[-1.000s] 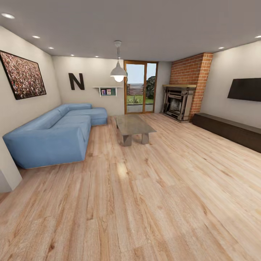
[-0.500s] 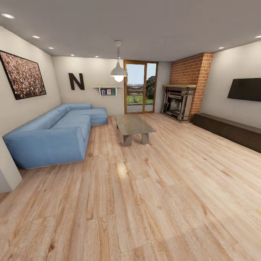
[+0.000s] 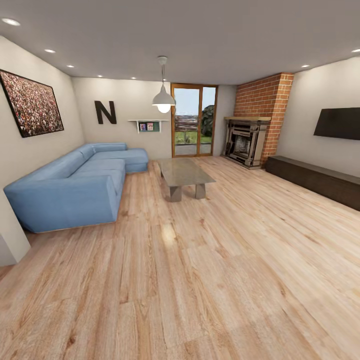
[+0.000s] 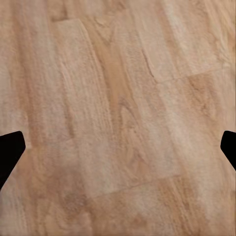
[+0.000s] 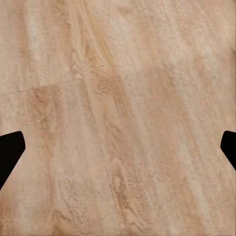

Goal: Pick up the poster from the kitchen countertop and hang it on one of the wall nails in the kitchen.

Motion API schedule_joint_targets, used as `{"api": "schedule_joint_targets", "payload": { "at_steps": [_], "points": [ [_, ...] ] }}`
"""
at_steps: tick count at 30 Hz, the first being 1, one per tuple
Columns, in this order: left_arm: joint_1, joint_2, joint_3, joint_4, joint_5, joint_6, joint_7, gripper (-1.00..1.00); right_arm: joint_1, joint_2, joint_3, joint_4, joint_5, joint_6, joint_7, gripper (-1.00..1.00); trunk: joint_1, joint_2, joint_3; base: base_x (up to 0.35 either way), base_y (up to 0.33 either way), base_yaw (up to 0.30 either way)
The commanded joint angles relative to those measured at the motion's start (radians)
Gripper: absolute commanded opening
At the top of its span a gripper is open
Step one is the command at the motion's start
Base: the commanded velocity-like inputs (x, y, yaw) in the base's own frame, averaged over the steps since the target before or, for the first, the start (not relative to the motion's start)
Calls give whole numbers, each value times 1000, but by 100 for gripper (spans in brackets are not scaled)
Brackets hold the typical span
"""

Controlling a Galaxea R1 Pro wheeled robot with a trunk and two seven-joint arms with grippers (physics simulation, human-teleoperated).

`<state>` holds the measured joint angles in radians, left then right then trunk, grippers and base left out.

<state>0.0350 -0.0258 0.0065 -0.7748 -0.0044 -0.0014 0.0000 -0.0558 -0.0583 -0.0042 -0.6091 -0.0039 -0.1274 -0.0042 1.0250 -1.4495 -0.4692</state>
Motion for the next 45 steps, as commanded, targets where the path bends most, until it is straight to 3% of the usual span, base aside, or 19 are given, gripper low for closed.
{"api": "schedule_joint_targets", "payload": {
  "at_steps": [1, 16, 29, 45],
  "points": [
    [0, 0, 1, -2, 0, 0, 0, 100, 3, 0, 0, 1, -1, -3, 0, 100, 0, 0, -1, 0, 0, 0],
    [0, 1, 2, 27, -1, 0, 0, 100, 7, 0, -1, 7, -1, -3, 0, 100, 0, 0, -1, 68, -51, -115],
    [0, 10, 3, 28, 0, 0, -1, 100, 7, -1, -3, 24, -2, -5, 0, 100, 0, 0, -1, 255, -165, -35],
    [0, 10, 4, 28, 0, 0, -2, 100, 7, -2, -3, 25, -2, -5, 0, 100, 0, 0, -1, 306, -94, -247]
  ]
}}
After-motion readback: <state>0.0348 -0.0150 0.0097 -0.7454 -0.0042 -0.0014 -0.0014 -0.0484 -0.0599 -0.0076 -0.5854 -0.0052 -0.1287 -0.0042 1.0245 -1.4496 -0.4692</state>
